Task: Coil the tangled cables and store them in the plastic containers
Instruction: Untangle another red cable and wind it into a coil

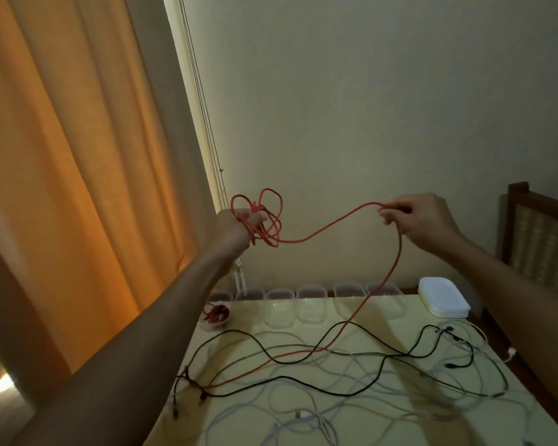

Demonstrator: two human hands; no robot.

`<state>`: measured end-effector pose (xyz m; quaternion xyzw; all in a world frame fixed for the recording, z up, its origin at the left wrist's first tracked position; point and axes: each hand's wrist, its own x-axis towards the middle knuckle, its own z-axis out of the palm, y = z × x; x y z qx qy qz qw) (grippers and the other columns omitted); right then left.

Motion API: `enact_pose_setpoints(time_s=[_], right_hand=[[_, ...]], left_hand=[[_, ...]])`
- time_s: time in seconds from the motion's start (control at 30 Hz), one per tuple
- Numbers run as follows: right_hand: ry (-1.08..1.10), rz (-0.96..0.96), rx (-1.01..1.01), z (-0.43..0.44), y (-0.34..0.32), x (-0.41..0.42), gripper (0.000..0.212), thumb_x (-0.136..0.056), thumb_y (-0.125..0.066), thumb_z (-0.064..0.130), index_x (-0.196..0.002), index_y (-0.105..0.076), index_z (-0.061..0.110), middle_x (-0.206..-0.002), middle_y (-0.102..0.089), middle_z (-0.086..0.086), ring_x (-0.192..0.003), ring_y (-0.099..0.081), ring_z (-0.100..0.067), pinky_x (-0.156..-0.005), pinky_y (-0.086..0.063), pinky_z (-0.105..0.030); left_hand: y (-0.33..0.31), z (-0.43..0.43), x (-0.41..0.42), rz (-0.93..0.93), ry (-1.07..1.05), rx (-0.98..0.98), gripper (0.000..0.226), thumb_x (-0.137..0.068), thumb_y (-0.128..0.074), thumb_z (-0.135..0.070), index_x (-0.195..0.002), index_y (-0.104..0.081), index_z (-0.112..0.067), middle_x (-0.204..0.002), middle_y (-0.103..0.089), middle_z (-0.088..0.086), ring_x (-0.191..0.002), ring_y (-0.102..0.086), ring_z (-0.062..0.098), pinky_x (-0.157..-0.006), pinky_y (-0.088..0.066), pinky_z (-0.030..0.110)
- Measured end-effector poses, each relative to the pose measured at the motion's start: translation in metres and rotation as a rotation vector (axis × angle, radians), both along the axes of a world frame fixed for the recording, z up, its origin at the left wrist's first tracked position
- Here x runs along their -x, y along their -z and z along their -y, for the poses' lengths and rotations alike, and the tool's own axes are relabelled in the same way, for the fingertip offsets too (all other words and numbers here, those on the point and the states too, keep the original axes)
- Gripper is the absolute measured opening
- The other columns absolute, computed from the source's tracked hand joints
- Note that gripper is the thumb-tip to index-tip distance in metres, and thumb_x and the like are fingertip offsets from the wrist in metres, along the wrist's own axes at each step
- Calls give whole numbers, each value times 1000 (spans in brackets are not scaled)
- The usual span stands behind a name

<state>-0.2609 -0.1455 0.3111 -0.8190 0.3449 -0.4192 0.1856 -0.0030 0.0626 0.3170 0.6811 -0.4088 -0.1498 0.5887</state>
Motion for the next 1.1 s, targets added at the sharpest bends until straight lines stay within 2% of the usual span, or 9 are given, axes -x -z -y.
enact_pose_setpoints(time_s=[0.13, 0.27, 0.4, 0.53, 0.7, 0.83, 0.97, 1.07, 1.1], right_hand=[[-197, -116, 144, -39, -17, -28, 16, -91, -73, 25, -105, -78, 20, -83, -73, 13, -79, -67, 2, -77, -53, -19], [-296, -231, 360, -64, -28, -52, 22, -91, -73, 25, -110, -78, 15, -94, -78, 0, -82, -70, -5, -83, -57, -24], [-295, -289, 429, -69, -31, -61, 20, -93, -70, 23, -110, -78, 14, -99, -77, -2, -87, -70, -11, -84, -56, -29], [-335, -311, 447, -74, -27, -61, 20, -91, -73, 22, -107, -78, 14, -93, -77, -2, -82, -70, -13, -80, -56, -29], [-356, -336, 442, -81, -17, -68, 15, -93, -70, 20, -105, -79, 18, -90, -76, 2, -76, -62, -5, -68, -40, -7], [-378, -255, 425, -86, -5, -62, 19, -92, -72, 21, -110, -77, 17, -93, -76, 2, -78, -67, -8, -71, -50, -16], [-309, -167, 184, -75, 21, -48, 17, -94, -71, 27, -110, -70, 21, -88, -72, 10, -69, -62, 1, -65, -46, -10], [-267, -190, 93, -60, 41, -37, 15, -93, -71, 23, -107, -72, 19, -88, -70, 11, -75, -65, -2, -71, -55, -22], [-257, -205, 81, -55, 44, -35, 13, -93, -71, 22, -106, -73, 19, -87, -69, 12, -76, -65, -1, -71, -54, -21]], left_hand=[[3, 11, 23, 95, 138, -86, 28, -97, -68, -28, -74, -67, -11, -61, -64, -13, -57, -56, -3, -69, -41, 27], [2, 15, 39, 16, 260, -99, 30, -97, -67, -35, -79, -74, -12, -67, -59, 0, -61, -47, 11, -65, -42, 28], [2, 15, 40, -110, 302, -71, 37, -97, -64, -42, -69, -76, -22, -66, -49, 2, -61, -39, 14, -61, -38, 27], [3, 17, 39, -241, 290, -102, 40, -95, -65, -48, -90, -76, -10, -66, -54, -3, -58, -39, 10, -58, -36, 25], [4, 23, 39, -387, 275, -156, 23, -97, -67, -36, -90, -70, -14, -65, -51, -4, -55, -36, 9, -52, -31, 25], [0, 23, 40, -457, 227, -84, 19, -100, -62, -23, -90, -72, -10, -63, -51, -4, -53, -36, 7, -52, -30, 24], [-10, 17, 18, -504, 115, 81, 19, -100, -63, -22, -98, -71, -6, -65, -51, -4, -51, -37, 6, -48, -30, 22], [-14, 9, 1, -526, 83, 151, 17, -101, -61, -24, -98, -70, -10, -64, -51, -5, -51, -37, 5, -49, -31, 21], [-15, 7, -2, -533, 79, 175, 17, -102, -60, -24, -97, -69, -11, -63, -50, -6, -51, -37, 5, -49, -31, 21]])
